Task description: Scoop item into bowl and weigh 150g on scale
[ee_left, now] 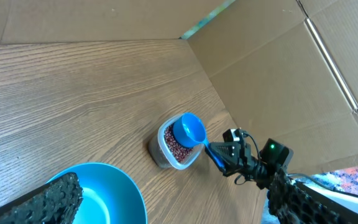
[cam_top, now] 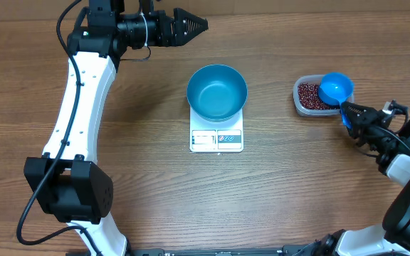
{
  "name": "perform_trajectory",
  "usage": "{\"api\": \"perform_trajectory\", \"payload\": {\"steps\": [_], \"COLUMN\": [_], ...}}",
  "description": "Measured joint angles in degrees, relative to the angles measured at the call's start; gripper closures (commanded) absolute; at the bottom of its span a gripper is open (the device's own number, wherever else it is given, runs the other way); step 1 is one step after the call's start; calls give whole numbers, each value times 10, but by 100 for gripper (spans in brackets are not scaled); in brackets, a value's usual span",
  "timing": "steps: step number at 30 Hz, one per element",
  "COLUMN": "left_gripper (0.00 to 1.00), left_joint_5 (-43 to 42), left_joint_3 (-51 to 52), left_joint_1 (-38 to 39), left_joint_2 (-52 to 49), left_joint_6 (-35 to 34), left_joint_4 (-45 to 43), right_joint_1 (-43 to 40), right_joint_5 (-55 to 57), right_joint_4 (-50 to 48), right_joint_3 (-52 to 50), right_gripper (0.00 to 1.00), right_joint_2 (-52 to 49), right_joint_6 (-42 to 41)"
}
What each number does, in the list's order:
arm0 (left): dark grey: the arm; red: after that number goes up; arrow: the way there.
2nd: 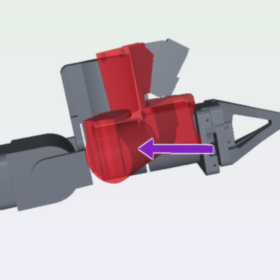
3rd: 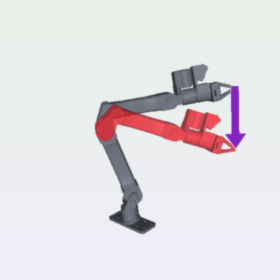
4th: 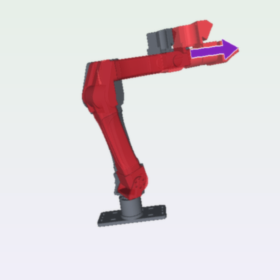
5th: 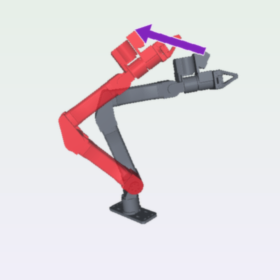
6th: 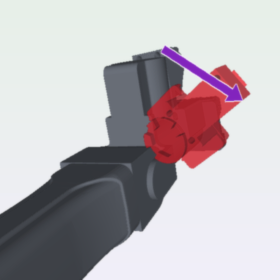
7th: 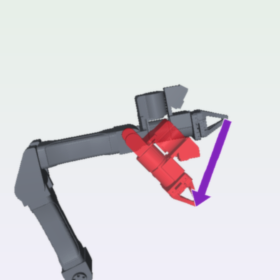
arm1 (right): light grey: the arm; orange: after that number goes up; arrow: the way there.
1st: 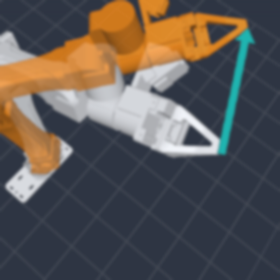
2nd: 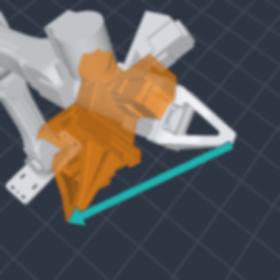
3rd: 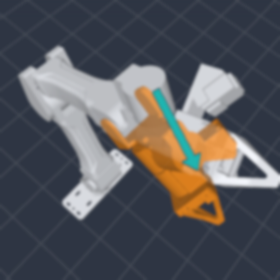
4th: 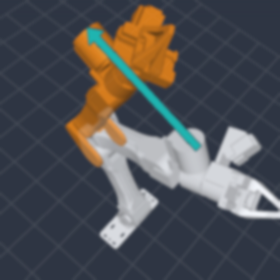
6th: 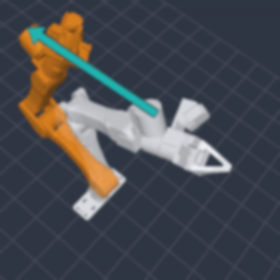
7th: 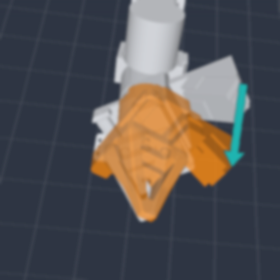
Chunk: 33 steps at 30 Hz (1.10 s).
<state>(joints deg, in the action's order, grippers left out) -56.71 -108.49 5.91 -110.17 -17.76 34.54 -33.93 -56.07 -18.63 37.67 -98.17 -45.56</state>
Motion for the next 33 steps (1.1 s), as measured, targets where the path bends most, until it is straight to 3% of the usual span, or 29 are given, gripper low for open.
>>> {"api": "perform_trajectory", "payload": {"steps": [12, 21, 25, 33], "left_gripper": [1, 0, 6, 7], "left_joint_5": [0, 0, 3, 28], "left_joint_3": [0, 0, 0, 0], "left_joint_1": [0, 0, 0, 0], "left_joint_2": [0, 0, 0, 0], "left_joint_6": [0, 0, 0, 2], "left_joint_4": [0, 2, 5, 8], "right_joint_1": [40, 40, 40, 39], "right_joint_5": [47, 55, 48, 18], "right_joint_4": [-29, -31, -27, -43], "right_joint_3": [0, 0, 0, 0], "right_gripper": [87, 83, 96, 96], "right_joint_2": [0, 0, 0, 0], "right_joint_6": [-18, -34, -37, -15]}}
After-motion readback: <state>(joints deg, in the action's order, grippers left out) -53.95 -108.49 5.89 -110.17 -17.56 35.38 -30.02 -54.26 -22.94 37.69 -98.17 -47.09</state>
